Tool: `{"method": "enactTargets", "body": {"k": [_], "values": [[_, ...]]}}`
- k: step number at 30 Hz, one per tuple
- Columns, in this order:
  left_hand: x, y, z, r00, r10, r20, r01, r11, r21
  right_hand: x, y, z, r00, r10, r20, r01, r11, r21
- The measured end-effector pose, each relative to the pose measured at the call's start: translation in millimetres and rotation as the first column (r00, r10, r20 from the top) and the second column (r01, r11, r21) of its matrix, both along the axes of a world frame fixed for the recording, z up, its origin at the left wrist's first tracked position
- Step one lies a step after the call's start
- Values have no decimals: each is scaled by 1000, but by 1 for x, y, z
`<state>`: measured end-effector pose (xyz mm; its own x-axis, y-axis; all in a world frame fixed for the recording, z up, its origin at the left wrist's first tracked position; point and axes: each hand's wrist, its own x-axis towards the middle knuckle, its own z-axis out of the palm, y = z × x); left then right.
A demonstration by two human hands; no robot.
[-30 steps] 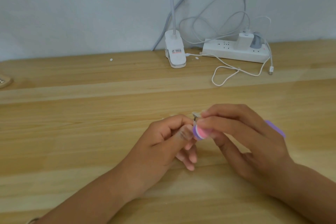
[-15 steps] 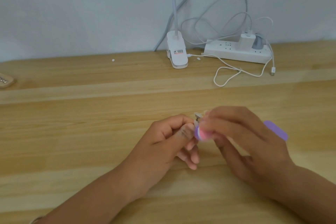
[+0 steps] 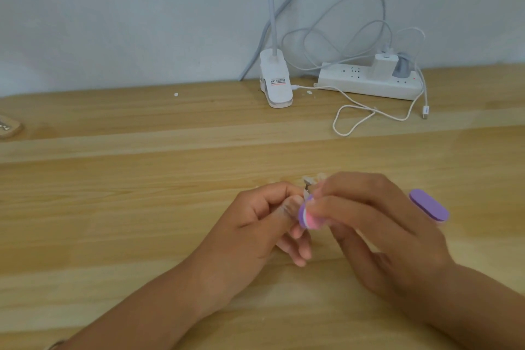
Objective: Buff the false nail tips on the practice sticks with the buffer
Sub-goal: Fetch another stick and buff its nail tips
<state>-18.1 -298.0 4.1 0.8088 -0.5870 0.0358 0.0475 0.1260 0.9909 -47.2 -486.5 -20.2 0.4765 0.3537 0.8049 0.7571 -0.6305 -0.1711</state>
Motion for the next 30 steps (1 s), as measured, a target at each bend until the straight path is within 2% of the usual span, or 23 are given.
{"method": "enactTargets", "body": {"k": [3,7,10,14,17,21,24,25,27,29,30], "values": [[-1,1,0,1000,-2,1,2,1000,11,2,-4,2,1000,-16,-20,16,1000,18],[0,0,0,1000,10,12,-10,999,30,0,-1,0,998,53,-15,-53,999,-3],[-1,1,-2,999,19,31,-20,999,33,7,-9,3,999,-11,-48,11,1000,1],[-3,-2,-5,992,63,112,-73,994,84,8,-8,0,994,71,-86,-78,994,-74],[-3,-3,-7,989,89,115,-99,991,91,14,-15,3,991,31,-130,-39,998,-55],[-4,-2,-4,987,78,139,-93,990,107,6,-7,-2,988,115,-100,-122,990,-70],[-5,-1,-3,974,144,176,-150,988,25,17,-19,1,992,-48,-114,49,999,5],[-6,1,-2,948,194,253,-199,980,-5,20,-25,3,984,-124,-127,134,988,73],[-4,3,2,819,310,482,-340,940,-28,24,-30,6,969,-198,-150,225,956,188],[2,5,3,687,388,615,-471,881,-29,23,-27,4,968,-197,-156,227,952,207],[7,5,3,649,400,647,-514,858,-15,22,-23,2,971,-185,-149,211,960,185]]}}
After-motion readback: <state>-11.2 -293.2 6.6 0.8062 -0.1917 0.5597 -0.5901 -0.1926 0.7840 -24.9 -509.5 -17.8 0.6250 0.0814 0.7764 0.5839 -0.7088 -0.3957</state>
